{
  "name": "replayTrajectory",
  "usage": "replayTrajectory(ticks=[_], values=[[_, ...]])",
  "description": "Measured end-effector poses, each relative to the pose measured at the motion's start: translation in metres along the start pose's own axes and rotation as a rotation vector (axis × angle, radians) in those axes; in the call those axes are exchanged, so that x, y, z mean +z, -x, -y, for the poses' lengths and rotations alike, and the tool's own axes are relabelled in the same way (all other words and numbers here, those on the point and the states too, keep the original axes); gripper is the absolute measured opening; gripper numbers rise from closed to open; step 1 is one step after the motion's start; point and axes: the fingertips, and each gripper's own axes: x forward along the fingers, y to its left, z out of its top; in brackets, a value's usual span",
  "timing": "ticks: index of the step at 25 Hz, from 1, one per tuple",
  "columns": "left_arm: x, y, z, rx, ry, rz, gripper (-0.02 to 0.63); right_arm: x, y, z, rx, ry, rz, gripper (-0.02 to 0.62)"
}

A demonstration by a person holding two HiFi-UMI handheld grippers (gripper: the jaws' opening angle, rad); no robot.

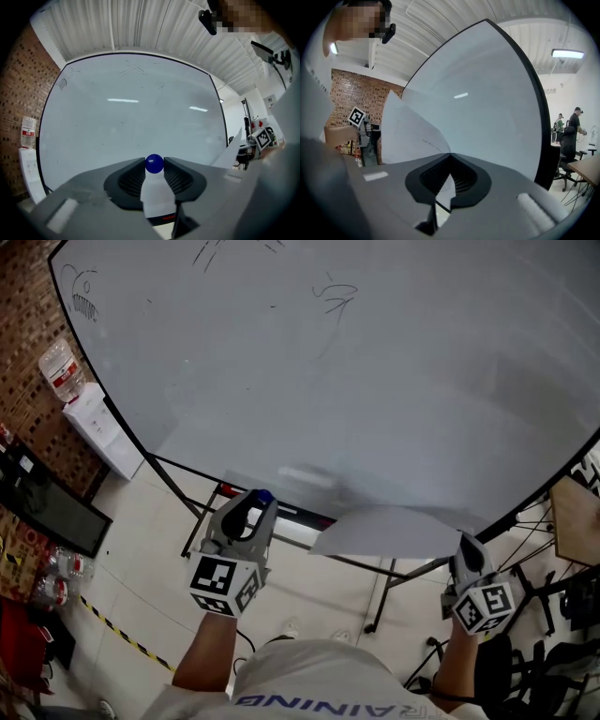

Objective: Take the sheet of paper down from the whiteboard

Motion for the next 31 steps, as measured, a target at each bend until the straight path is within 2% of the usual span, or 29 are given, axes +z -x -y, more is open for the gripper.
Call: replayTrajectory(ticks=[8,17,31], values=[[-0.024,-0.017,0.018,-0.038,0.002,-0.022,0.133,0.007,0.003,-0.003,-0.054,0.051,0.024,0.008],[-0.028,-0.026,0.036,-0.083,-0.001,-0.035,0.133,0.010,0.007,-0.004,-0.052,0.058,0.026,0.008],[-0.030,-0.020,0.033,-0.080,0.009,-0.040,0.133,0.009,0.001,-0.012,-0.033,0.065,0.017,0.008]])
